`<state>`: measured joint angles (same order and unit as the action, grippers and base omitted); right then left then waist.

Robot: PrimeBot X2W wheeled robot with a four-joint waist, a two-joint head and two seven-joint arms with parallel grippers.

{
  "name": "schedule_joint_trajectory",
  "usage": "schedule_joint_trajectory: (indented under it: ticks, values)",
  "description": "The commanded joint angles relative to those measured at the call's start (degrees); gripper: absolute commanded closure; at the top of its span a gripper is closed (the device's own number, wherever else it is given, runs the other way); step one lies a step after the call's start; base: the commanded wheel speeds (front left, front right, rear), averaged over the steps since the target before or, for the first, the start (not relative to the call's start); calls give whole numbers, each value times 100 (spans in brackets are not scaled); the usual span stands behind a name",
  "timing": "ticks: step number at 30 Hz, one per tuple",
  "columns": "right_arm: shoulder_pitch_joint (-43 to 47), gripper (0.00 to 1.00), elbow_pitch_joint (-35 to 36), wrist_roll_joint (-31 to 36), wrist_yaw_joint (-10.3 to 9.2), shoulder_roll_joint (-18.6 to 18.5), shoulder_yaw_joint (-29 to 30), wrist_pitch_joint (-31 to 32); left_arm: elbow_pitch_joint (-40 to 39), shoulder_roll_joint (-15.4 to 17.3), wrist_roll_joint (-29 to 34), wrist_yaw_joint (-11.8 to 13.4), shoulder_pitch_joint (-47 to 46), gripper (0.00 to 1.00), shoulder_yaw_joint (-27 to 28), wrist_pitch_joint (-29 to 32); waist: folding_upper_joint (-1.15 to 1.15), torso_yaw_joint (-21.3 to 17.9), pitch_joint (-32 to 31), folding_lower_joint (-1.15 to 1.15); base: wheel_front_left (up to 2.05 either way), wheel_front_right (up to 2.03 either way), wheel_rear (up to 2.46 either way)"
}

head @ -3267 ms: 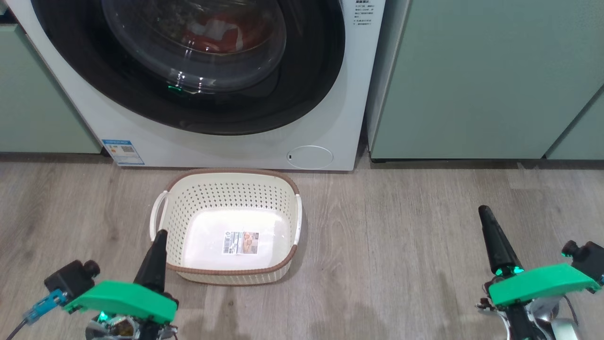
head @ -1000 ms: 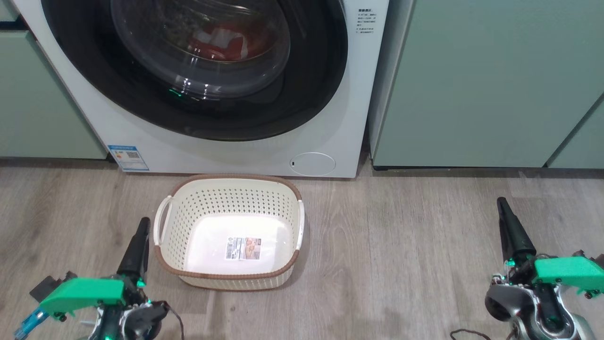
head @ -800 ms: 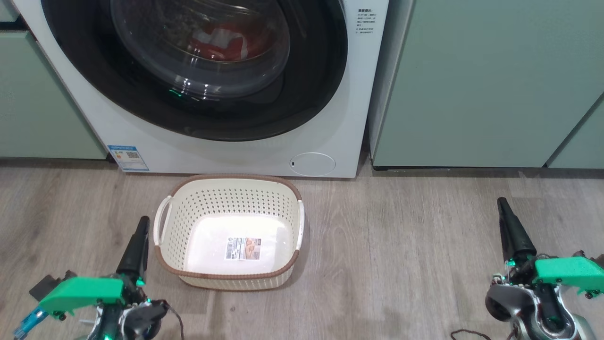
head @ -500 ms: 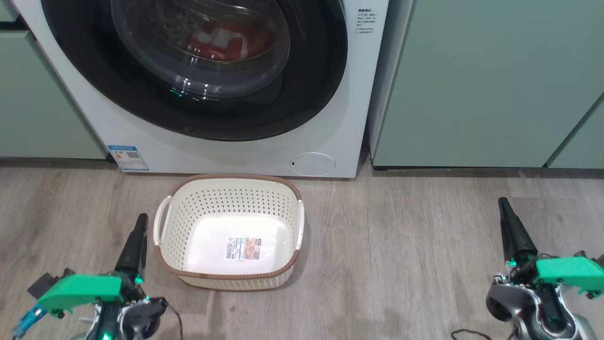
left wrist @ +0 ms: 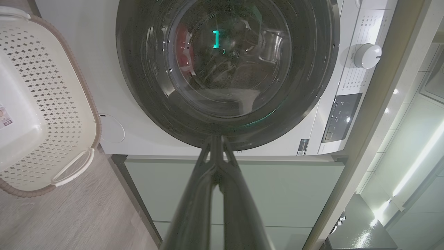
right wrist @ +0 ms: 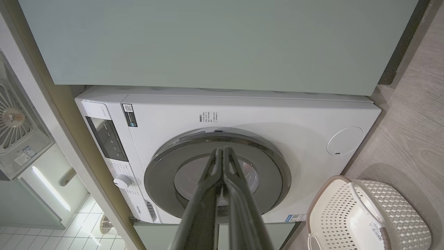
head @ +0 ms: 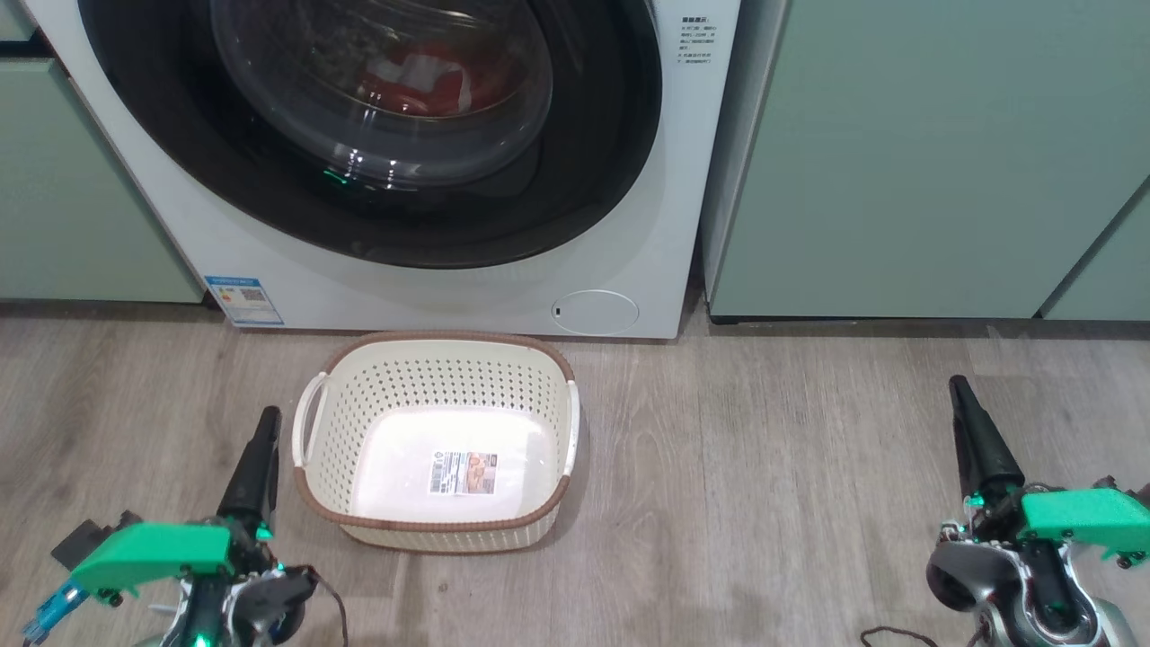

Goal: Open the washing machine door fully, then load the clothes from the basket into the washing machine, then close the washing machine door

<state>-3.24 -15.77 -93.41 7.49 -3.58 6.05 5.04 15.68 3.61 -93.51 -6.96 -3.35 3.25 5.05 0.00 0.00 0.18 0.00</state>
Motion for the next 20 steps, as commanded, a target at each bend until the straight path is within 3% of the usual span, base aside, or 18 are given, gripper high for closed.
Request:
schedule_joint_trajectory:
  ticks: [1, 20]
  values:
    - [-281, 100, 183, 8, 0, -33, -94, 32, -169, 25, 22, -53, -272, 100, 192, 35, 0, 0, 0, 0, 0, 0, 0]
    - [-284, 100, 181, 34, 0, -10, -62, 57, -168, 4, 48, -53, -275, 100, 223, 60, 0, 0, 0, 0, 0, 0, 0]
